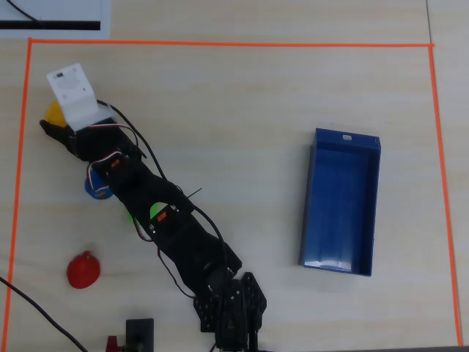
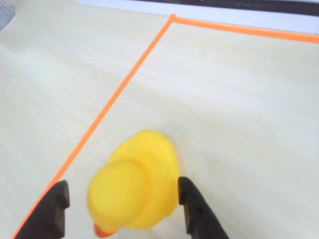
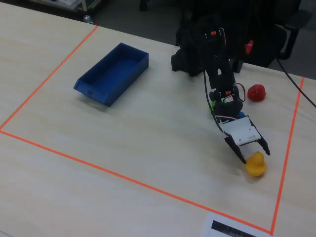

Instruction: Grasp yellow duck and put it into box.

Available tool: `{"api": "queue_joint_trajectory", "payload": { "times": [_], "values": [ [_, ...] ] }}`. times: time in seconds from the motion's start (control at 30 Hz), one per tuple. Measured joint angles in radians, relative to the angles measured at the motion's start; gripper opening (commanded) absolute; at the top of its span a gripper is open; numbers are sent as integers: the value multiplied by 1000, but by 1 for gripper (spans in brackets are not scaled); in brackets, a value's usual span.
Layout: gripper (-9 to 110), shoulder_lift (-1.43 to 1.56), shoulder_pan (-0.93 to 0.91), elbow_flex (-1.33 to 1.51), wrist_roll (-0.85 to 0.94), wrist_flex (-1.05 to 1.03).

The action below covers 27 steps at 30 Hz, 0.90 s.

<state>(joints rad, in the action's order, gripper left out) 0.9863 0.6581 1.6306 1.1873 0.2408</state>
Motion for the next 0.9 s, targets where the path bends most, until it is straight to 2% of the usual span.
{"api": "queue_joint_trajectory", "payload": {
  "times": [0.5,0.77,0.9],
  "values": [
    [25,0,26,3,-23,0],
    [1,-31,38,-25,-14,0],
    [0,-37,43,-34,-11,0]
  ]
}}
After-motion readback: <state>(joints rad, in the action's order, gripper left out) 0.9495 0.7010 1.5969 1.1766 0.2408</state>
